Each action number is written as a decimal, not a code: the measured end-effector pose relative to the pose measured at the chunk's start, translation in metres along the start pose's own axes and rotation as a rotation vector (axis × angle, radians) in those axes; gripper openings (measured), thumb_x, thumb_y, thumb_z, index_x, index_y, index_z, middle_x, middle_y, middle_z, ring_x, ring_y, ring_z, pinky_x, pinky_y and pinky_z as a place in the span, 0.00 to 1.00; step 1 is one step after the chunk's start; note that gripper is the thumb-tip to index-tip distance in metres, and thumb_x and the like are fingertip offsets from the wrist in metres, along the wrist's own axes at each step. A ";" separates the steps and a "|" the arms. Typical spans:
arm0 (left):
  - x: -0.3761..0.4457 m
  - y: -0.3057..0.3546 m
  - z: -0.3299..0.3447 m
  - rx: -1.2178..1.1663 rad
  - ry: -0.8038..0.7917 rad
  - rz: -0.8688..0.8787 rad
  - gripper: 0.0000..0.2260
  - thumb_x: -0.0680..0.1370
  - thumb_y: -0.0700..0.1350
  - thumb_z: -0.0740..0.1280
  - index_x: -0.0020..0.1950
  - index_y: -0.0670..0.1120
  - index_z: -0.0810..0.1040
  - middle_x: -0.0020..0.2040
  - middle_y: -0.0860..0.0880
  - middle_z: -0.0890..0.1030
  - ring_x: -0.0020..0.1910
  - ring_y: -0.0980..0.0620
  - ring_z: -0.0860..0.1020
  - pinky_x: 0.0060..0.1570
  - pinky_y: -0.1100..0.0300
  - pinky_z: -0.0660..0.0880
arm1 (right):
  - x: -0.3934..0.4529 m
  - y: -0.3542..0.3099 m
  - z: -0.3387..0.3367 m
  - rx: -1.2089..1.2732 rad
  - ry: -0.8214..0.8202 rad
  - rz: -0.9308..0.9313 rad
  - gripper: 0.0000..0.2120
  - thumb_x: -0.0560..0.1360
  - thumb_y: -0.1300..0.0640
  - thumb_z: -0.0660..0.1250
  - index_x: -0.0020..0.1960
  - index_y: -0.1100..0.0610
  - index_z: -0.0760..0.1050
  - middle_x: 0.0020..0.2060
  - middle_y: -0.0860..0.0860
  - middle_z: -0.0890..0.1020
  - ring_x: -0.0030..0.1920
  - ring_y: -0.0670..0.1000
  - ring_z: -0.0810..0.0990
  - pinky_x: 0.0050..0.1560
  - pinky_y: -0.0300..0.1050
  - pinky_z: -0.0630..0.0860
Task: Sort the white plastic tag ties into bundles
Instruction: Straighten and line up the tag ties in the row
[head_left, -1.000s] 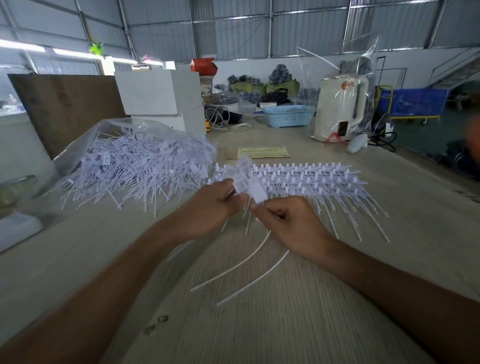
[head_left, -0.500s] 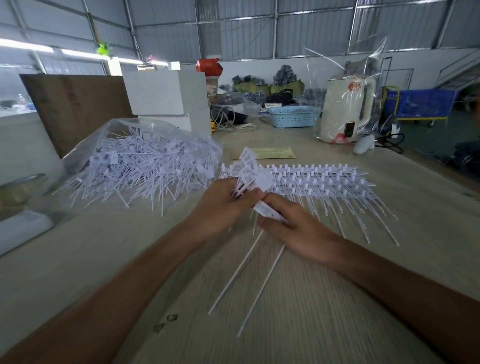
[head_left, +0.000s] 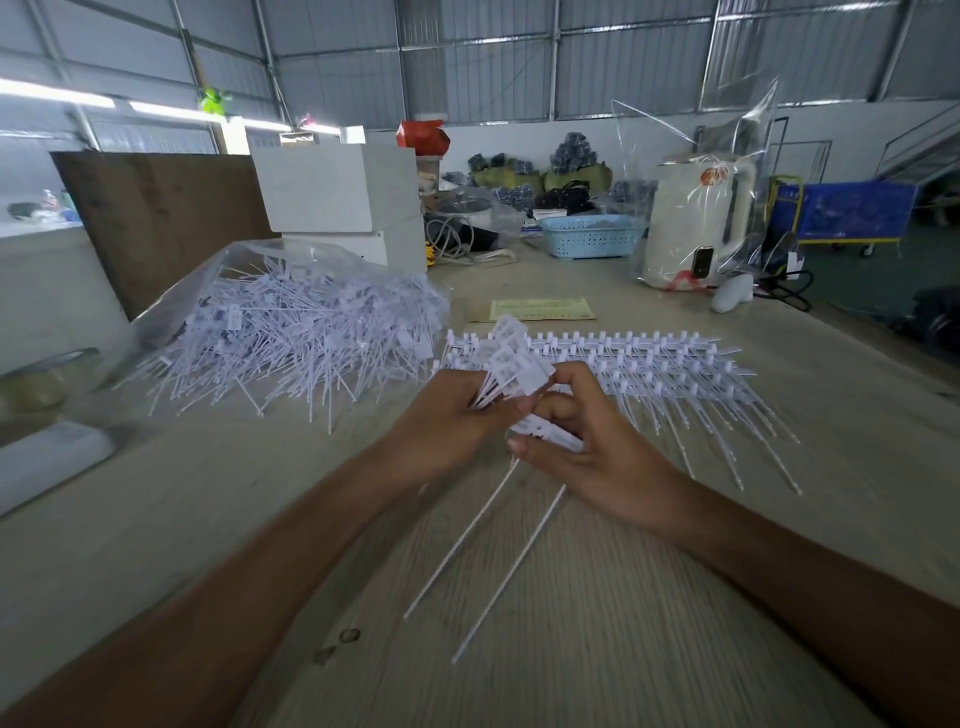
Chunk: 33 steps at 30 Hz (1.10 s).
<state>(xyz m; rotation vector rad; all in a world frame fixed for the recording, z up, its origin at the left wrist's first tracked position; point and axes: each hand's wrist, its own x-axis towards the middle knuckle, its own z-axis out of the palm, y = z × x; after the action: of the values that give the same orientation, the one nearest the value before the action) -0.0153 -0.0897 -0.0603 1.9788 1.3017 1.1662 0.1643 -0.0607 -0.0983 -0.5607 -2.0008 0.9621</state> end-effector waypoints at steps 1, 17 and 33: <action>0.001 0.000 -0.002 -0.010 0.018 -0.002 0.21 0.81 0.44 0.68 0.30 0.63 0.80 0.25 0.63 0.76 0.25 0.68 0.73 0.27 0.76 0.64 | 0.000 -0.001 0.000 0.004 0.010 0.000 0.18 0.78 0.56 0.69 0.62 0.52 0.63 0.49 0.48 0.84 0.48 0.48 0.84 0.46 0.45 0.80; 0.003 0.001 -0.010 -0.166 0.063 -0.168 0.18 0.78 0.46 0.71 0.30 0.48 0.71 0.24 0.54 0.67 0.22 0.58 0.63 0.22 0.68 0.60 | 0.000 -0.003 0.000 -0.213 0.110 -0.046 0.14 0.78 0.60 0.70 0.34 0.57 0.76 0.24 0.47 0.70 0.26 0.41 0.67 0.30 0.37 0.63; -0.001 0.012 -0.006 -0.128 -0.101 -0.070 0.17 0.78 0.45 0.72 0.30 0.60 0.82 0.24 0.64 0.75 0.25 0.69 0.73 0.25 0.78 0.64 | -0.002 -0.004 0.003 -0.337 0.341 -0.096 0.18 0.80 0.57 0.66 0.34 0.60 0.68 0.23 0.45 0.66 0.25 0.41 0.64 0.27 0.38 0.59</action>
<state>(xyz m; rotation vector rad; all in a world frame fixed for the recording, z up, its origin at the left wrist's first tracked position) -0.0145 -0.0959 -0.0485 1.8605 1.2048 1.0749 0.1625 -0.0653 -0.0974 -0.7498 -1.8651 0.4354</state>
